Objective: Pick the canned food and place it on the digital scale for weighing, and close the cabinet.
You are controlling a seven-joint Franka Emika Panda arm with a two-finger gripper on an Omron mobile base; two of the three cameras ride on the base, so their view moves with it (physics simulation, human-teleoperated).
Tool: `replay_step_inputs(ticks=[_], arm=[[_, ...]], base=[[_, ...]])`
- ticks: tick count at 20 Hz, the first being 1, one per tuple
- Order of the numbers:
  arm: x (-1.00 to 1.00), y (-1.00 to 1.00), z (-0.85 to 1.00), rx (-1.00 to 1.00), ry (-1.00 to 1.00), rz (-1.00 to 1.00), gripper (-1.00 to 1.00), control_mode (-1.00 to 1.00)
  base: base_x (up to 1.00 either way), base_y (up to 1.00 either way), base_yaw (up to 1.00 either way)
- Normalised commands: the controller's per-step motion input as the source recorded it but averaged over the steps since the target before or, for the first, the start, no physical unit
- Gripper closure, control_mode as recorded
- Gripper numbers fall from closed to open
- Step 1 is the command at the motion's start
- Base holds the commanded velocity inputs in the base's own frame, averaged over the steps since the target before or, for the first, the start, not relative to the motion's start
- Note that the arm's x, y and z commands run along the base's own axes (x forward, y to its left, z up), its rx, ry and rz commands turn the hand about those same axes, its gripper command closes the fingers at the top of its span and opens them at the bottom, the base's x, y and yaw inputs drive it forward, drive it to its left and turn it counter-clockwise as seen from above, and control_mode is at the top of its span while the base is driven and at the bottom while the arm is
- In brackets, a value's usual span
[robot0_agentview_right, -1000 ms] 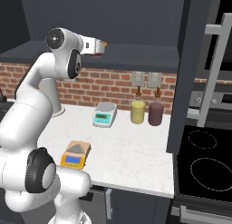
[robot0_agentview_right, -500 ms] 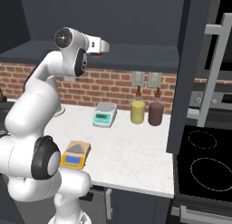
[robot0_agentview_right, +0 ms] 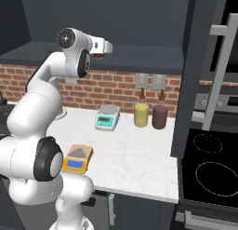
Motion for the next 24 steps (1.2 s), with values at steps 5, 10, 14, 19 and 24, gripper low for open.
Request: replay_step_inputs(ticks=[5,10,14,19,24], arm=[[0.03,0.00,0.00,0.00,0.00,0.00,-1.00,-1.00],[0.14,0.00,0.00,0.00,0.00,0.00,-1.00,-1.00],[0.22,0.00,0.00,0.00,0.00,0.00,-1.00,-1.00],[0.09,-0.01,0.00,0.00,0.00,0.00,1.00,-1.00],[0.00,-0.01,0.00,0.00,0.00,0.00,1.00,-1.00]], base=[[0.00,0.00,0.00],[0.00,0.00,0.00],[0.00,0.00,0.00],[0.00,0.00,0.00],[0.00,0.00,0.00]])
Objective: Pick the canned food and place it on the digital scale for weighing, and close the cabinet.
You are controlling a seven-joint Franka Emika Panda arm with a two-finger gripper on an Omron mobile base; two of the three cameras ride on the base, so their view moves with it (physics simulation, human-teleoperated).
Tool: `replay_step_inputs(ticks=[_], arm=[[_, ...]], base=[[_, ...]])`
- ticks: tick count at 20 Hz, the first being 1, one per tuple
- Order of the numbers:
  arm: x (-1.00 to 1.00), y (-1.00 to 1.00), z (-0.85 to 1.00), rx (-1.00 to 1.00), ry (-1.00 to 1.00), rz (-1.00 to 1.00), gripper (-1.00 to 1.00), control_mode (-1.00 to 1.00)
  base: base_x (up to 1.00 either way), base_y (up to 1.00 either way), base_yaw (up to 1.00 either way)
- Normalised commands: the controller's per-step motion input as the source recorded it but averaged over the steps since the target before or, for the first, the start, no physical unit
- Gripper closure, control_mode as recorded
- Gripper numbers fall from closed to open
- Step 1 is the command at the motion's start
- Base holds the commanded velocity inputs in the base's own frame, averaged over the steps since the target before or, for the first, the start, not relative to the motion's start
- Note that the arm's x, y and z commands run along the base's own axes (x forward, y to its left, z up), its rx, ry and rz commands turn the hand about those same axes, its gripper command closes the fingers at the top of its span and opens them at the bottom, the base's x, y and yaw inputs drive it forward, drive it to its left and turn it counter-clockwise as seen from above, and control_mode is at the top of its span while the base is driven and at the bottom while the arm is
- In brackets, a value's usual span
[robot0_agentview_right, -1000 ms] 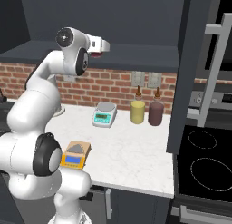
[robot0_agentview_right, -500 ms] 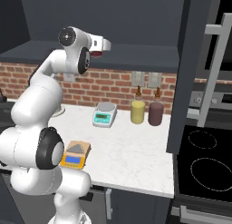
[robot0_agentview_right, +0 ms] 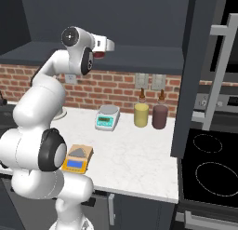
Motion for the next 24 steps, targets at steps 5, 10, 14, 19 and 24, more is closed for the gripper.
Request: replay_step_inputs(ticks=[5,10,14,19,24], arm=[[0.00,0.00,0.00,0.00,0.00,0.00,1.00,-1.00],[-0.02,0.00,0.00,0.00,0.00,0.00,1.00,-1.00],[-0.52,-0.01,-0.01,0.00,-0.07,-0.03,1.00,-1.00],[-0.95,-0.01,0.00,0.05,-0.13,-0.05,1.00,-1.00],[-1.00,0.00,-0.03,0.05,-0.17,-0.04,1.00,-1.00]], base=[[0.00,0.00,0.00],[0.00,0.00,0.00],[0.00,0.00,0.00],[0.00,0.00,0.00],[0.00,0.00,0.00]])
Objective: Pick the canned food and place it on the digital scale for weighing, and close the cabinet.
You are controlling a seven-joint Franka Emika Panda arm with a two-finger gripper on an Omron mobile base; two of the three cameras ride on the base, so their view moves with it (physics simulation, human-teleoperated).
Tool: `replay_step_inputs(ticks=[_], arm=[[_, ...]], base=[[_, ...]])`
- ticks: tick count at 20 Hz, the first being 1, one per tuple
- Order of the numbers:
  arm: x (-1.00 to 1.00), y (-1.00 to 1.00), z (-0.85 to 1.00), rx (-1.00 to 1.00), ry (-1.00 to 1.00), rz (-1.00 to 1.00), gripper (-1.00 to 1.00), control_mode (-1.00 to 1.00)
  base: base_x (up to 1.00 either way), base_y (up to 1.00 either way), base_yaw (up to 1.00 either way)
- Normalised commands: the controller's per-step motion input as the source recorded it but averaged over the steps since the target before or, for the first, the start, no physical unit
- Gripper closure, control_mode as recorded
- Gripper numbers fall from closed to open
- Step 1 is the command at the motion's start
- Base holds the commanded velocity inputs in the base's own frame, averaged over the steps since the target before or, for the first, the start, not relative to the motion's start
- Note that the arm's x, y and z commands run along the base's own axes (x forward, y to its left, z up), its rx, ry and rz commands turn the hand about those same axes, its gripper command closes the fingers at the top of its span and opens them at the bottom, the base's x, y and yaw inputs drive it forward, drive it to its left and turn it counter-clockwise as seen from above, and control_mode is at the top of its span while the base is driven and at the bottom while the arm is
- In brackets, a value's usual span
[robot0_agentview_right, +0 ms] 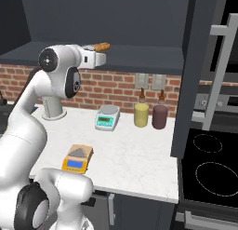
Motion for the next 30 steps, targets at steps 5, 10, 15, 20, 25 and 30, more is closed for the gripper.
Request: replay_step_inputs(ticks=[5,10,15,20,25,30], arm=[[-0.98,0.00,0.00,0.06,-0.14,-0.06,1.00,-1.00],[-0.98,0.00,0.00,0.09,-0.03,-0.01,1.00,-1.00],[-1.00,-0.01,-0.31,0.03,0.00,0.03,1.00,-1.00],[-0.73,0.00,-0.26,0.00,0.03,0.28,1.00,-1.00],[-0.36,0.07,-0.10,-0.02,0.11,0.49,1.00,-1.00],[-0.45,0.25,-0.36,-0.09,0.06,0.62,1.00,-1.00]], base=[[0.00,0.00,0.00],[0.00,0.00,0.00],[0.00,0.00,0.00],[0.00,0.00,0.00],[0.00,0.00,0.00],[0.00,0.00,0.00]])
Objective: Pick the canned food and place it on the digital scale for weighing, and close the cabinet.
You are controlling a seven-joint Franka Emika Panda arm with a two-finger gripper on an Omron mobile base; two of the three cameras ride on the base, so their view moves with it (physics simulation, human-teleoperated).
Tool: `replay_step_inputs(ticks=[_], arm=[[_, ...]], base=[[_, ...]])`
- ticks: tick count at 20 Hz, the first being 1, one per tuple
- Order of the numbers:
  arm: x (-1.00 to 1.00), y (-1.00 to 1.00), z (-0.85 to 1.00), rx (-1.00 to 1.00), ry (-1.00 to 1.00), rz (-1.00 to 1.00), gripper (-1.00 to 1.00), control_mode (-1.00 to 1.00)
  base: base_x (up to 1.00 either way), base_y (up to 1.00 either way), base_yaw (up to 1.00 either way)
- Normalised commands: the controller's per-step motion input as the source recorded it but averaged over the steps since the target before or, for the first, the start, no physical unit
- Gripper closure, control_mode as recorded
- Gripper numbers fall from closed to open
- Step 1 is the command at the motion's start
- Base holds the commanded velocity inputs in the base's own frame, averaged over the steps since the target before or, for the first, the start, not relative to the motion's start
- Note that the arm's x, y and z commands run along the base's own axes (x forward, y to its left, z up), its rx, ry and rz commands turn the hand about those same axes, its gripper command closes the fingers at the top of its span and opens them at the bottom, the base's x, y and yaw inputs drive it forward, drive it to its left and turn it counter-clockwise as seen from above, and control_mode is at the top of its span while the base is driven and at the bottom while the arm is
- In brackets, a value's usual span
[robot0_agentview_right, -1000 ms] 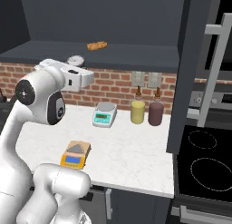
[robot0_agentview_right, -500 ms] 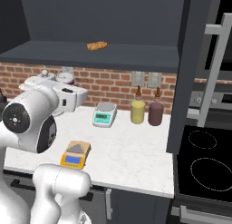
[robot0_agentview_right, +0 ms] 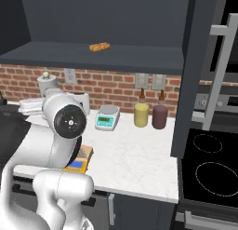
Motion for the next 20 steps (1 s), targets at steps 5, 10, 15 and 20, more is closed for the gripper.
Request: replay_step_inputs(ticks=[5,10,15,20], arm=[[-0.41,0.44,-0.65,-0.10,0.01,0.62,1.00,-1.00],[-0.04,0.63,-0.80,-0.07,0.00,0.47,1.00,-1.00],[0.29,0.20,-0.54,-0.01,0.00,0.15,1.00,-1.00],[0.14,0.00,-0.43,0.00,0.00,-0.01,1.00,-1.00]], base=[[0.00,0.00,0.00],[0.00,0.00,0.00],[0.00,0.00,0.00],[0.00,0.00,0.00]])
